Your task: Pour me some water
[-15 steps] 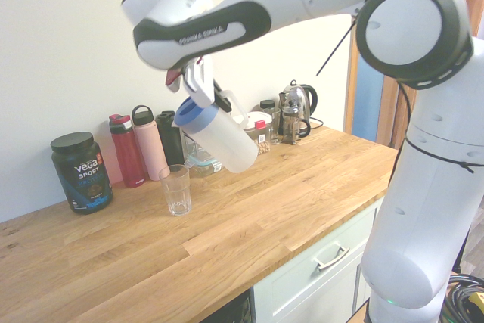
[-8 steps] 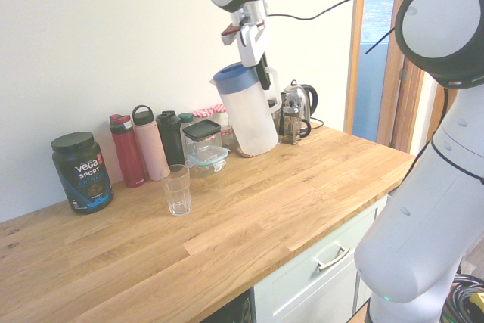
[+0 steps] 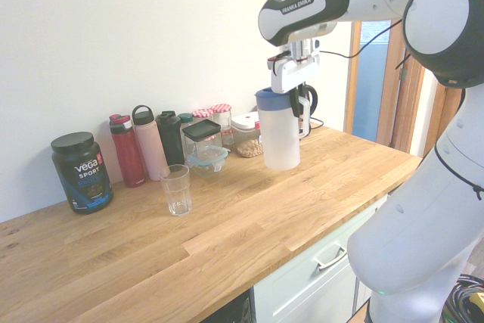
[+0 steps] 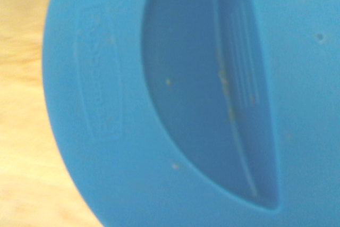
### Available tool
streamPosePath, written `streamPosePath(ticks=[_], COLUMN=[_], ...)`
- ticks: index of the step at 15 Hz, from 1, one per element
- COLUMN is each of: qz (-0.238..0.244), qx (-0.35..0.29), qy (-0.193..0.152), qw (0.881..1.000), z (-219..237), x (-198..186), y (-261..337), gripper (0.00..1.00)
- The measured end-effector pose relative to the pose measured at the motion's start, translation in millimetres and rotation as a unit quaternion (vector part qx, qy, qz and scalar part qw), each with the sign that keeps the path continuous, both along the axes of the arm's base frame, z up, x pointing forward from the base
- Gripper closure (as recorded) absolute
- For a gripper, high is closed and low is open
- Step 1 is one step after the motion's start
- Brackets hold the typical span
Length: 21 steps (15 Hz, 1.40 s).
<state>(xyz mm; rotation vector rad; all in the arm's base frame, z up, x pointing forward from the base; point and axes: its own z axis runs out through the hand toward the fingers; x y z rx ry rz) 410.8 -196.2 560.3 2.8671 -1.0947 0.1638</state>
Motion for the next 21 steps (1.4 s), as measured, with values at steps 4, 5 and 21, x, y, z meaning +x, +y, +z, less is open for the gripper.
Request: streamPosePath(ticks=[4,5,21], qz=[-0.096,-0.12,-0.153], qx=[0.012,0.011,0.012], qy=[-0.052,-0.067,-0.056], qw=[0.994,0.99,0.987], z=[-19.1,-24.3,-65.4], x=[-4.9,-4.5,-8.9], y=[-22.4,-24.2,-16.6], gripper=[1.0,1.0,0.0])
